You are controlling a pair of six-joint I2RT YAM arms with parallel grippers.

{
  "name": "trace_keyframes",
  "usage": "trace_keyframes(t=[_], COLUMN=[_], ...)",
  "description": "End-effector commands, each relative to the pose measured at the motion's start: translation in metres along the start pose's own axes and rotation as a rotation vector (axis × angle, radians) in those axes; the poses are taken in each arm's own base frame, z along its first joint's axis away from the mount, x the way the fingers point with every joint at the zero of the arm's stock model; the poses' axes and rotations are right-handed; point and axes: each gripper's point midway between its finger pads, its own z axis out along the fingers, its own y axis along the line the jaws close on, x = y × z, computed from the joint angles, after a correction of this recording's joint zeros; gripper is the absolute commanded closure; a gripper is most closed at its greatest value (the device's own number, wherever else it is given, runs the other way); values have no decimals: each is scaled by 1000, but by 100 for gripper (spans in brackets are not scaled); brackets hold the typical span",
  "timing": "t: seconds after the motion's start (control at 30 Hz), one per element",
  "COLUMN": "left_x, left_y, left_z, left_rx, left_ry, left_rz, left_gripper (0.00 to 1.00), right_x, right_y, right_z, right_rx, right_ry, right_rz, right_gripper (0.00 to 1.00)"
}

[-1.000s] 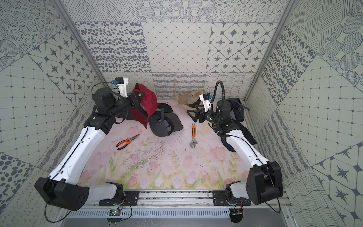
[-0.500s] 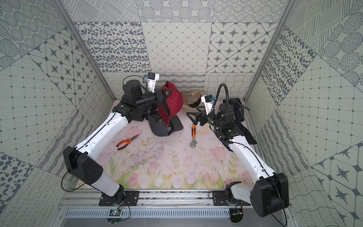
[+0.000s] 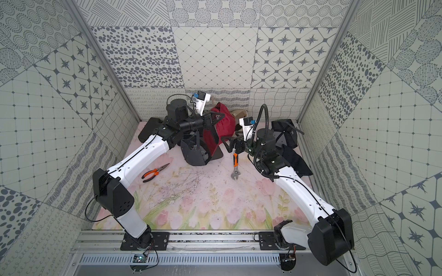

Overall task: Open the adjustable buckle of the baseball cap
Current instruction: Pick up the baseball cap at the corner of the board.

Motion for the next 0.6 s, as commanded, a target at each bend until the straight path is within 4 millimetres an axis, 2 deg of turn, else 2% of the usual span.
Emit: trace_keyframes(t=[0.0,0.2,0.4,0.57], left_x=[-31,-32,-33,-32], left_y=[-16,-18,-16,-15], left_z=[7,19,28,32], left_rx=[32,43,43,39], left_ry=[-112,-137,-159,-171], left_rz=[80,58,47,43], left_gripper=[100,100,100,100], right_x=[-7,-5,7,10], right_y=[-11,-21,-29,-55], right_z=[7,15,28,22], right_rx=[82,172,354,558], right_ry=[-59,-89,-85,-112], right_rz=[26,100,62,50], right_gripper=[2,2,2,3])
